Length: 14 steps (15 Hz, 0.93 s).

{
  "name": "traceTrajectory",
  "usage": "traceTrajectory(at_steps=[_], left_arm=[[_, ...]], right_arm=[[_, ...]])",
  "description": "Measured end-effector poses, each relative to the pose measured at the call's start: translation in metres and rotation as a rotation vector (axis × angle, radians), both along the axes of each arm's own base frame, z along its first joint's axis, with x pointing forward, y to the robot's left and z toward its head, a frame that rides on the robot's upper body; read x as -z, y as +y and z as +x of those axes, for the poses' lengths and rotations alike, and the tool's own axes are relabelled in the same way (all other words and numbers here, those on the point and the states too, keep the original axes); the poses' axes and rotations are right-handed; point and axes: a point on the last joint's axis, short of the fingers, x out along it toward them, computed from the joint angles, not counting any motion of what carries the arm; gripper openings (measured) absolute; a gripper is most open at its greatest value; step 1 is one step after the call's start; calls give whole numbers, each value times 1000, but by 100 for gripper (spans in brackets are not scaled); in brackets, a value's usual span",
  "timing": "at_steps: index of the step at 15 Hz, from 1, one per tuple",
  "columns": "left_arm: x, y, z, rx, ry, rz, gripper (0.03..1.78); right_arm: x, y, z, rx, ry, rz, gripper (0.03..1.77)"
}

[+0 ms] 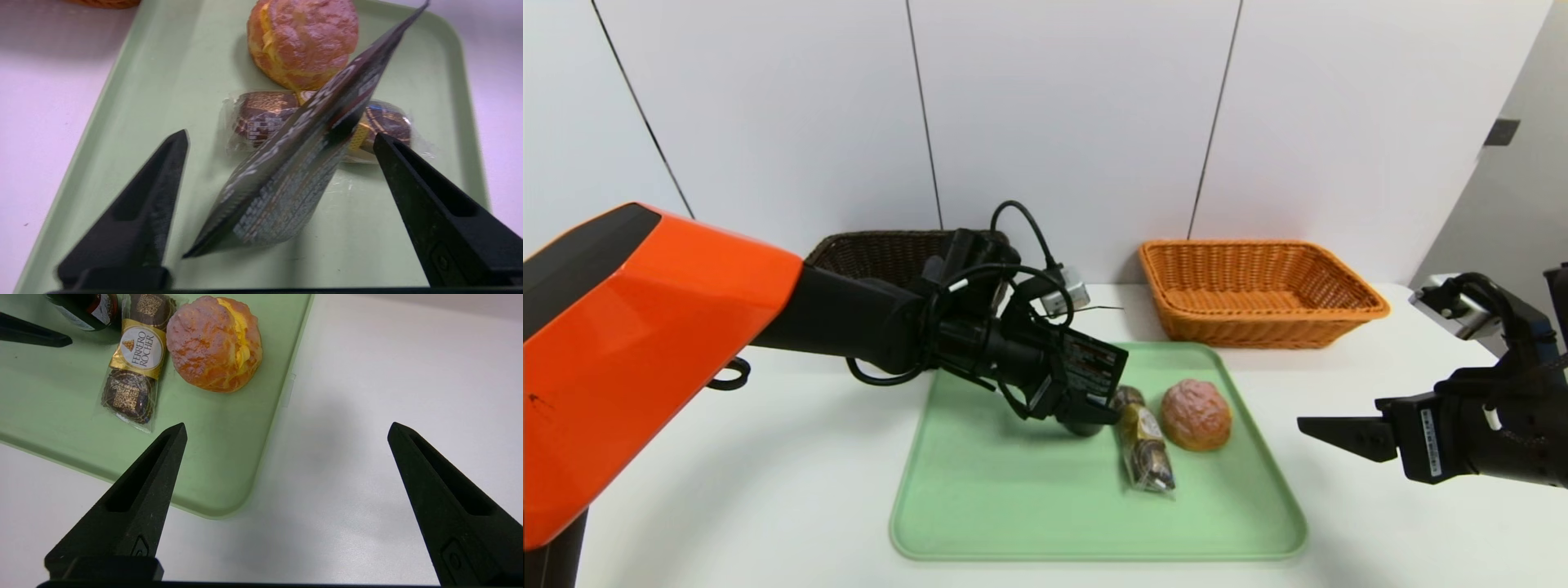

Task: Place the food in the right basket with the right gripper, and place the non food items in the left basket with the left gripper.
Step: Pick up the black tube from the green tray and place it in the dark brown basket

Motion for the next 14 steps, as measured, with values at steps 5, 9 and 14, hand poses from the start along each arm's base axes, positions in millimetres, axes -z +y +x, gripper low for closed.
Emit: traceTrajectory(at_steps=[5,9,14], left_arm=[[1,-2,0,-2,14,-1,85],[-7,1,-4,-4,5,-8,33],[-31,10,-13,-18,-29,-37,33]], right_arm=[[0,0,0,-1,1,1,170],[1,0,1,-1,3,0,170],[2,0,0,-1,6,-2,170]])
